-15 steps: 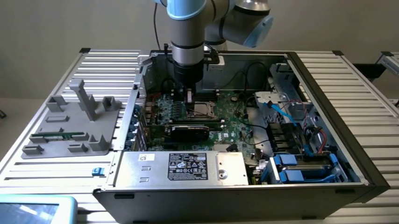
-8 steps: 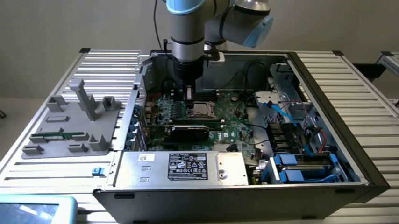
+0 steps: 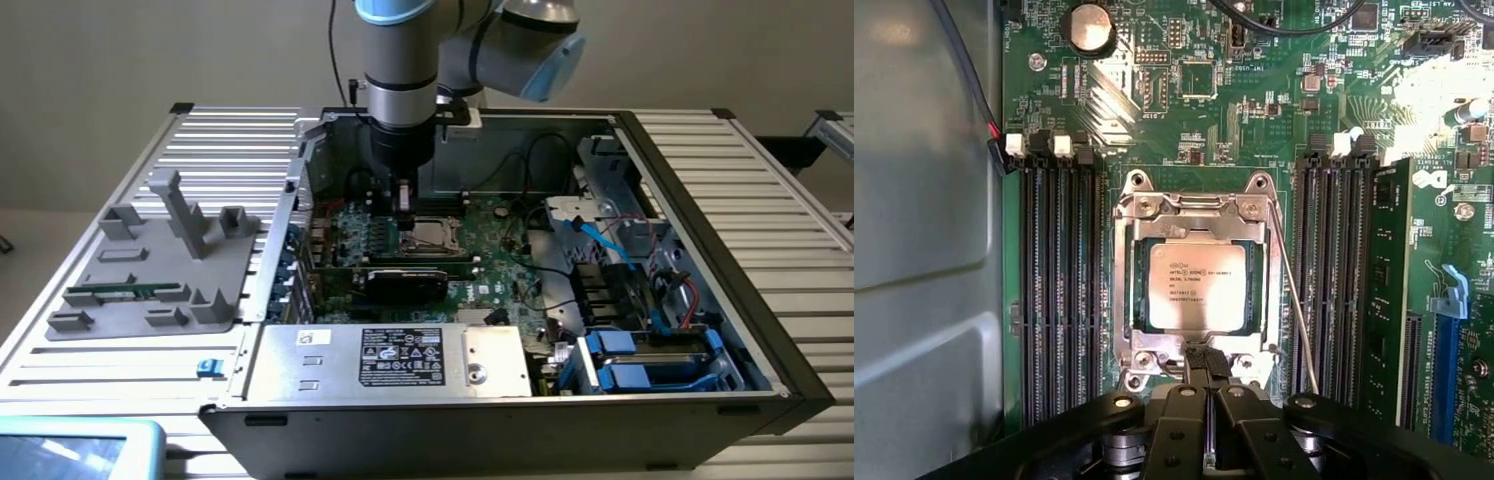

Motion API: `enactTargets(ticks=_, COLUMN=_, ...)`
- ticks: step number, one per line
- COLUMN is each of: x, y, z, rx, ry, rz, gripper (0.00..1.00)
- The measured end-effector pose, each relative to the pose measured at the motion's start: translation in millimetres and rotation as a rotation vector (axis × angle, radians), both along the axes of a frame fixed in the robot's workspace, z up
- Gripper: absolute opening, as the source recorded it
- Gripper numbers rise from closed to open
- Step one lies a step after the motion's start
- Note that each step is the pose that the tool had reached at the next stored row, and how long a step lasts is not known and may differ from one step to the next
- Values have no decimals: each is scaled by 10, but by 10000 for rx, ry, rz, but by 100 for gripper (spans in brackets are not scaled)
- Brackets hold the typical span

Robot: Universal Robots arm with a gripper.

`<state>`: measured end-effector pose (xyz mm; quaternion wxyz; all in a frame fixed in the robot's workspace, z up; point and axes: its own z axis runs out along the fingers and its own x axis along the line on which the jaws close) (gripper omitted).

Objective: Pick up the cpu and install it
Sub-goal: 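Close the cpu cover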

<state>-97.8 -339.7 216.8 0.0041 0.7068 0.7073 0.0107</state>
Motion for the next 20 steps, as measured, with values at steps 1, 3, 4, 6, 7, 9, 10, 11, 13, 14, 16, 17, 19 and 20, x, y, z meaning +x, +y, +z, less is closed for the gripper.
enactTargets(ticks=1, x=-2, y=1, z=2, rx=-1, ry=0, rz=21, gripper=9)
enactTargets(ticks=3, x=-3, y=1, z=30, rx=-7, ry=1, rz=43, gripper=9)
enactTargets(ticks=4, x=-3, y=1, z=56, rx=-7, ry=1, rz=45, gripper=9)
enactTargets(ticks=6, x=-5, y=1, z=105, rx=-6, ry=0, rz=47, gripper=9)
enactTargets(ticks=7, x=-6, y=1, z=127, rx=-8, ry=0, rz=49, gripper=9)
enactTargets(ticks=9, x=-11, y=2, z=165, rx=-15, ry=0, rz=56, gripper=9)
enactTargets(ticks=10, x=-15, y=2, z=178, rx=-23, ry=0, rz=63, gripper=9)
enactTargets(ticks=11, x=-20, y=2, z=187, rx=-31, ry=0, rz=74, gripper=9)
enactTargets(ticks=13, x=-31, y=1, z=209, rx=-52, ry=1, rz=99, gripper=9)
enactTargets(ticks=14, x=-34, y=1, z=225, rx=-62, ry=0, rz=109, gripper=9)
enactTargets(ticks=16, x=-41, y=2, z=257, rx=-79, ry=0, rz=128, gripper=9)
enactTargets(ticks=17, x=-45, y=2, z=276, rx=-88, ry=0, rz=136, gripper=9)
enactTargets(ticks=19, x=-53, y=1, z=323, rx=-101, ry=0, rz=155, gripper=9)
enactTargets(ticks=20, x=-57, y=2, z=348, rx=-107, ry=0, rz=165, gripper=9)
